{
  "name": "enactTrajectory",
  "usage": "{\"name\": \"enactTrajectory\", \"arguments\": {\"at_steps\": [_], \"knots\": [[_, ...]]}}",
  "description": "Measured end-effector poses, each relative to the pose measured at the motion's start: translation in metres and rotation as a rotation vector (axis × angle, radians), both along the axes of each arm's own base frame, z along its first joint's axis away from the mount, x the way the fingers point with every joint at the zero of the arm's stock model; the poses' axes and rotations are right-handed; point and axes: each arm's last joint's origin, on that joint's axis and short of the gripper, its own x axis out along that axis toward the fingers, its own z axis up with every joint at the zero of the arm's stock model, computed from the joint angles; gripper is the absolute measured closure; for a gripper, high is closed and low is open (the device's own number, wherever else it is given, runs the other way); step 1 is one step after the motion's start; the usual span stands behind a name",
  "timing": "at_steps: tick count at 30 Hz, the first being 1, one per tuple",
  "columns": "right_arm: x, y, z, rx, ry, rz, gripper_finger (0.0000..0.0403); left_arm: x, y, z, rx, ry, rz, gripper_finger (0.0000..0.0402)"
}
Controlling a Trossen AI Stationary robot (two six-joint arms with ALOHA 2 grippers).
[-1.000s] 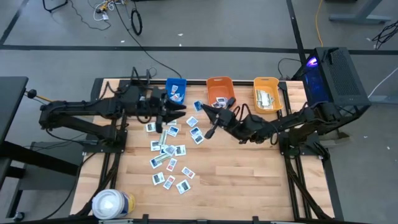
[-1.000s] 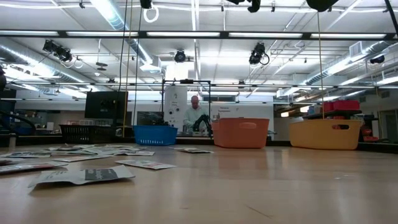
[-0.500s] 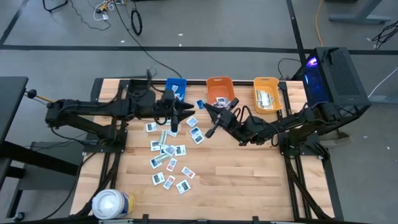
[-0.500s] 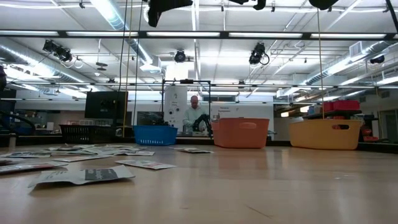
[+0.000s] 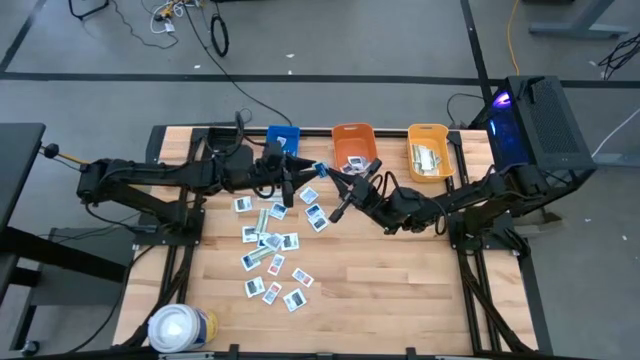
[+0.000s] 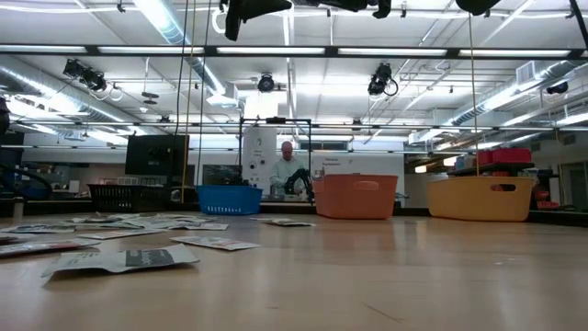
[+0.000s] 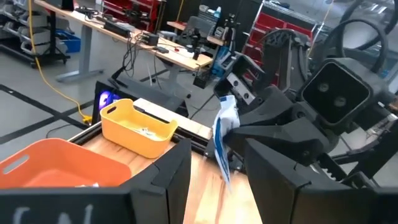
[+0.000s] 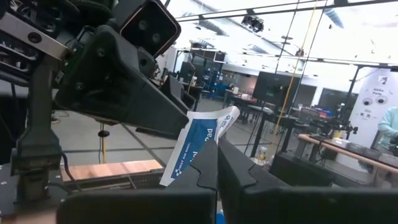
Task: Pick & Place First Aid Supplies
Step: Put the alcohol pad into the black bin
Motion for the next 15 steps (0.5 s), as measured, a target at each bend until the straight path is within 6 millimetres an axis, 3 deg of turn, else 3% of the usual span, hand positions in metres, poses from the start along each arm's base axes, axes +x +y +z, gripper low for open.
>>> {"name": "enactTrajectory", "arguments": {"at_steps": [7, 15], "knots": [[0.0, 0.0, -0.0001, 0.002, -0.001, 0.001, 0.0401, 0.0, 0.0, 0.0009, 0.0, -0.009, 0.0, 0.0262], [0.0002, 0.0002, -0.0001, 0.0, -0.001, 0.01, 0.0401, 0.0, 0.0, 0.0009, 0.002, -0.009, 0.0, 0.0349]]}}
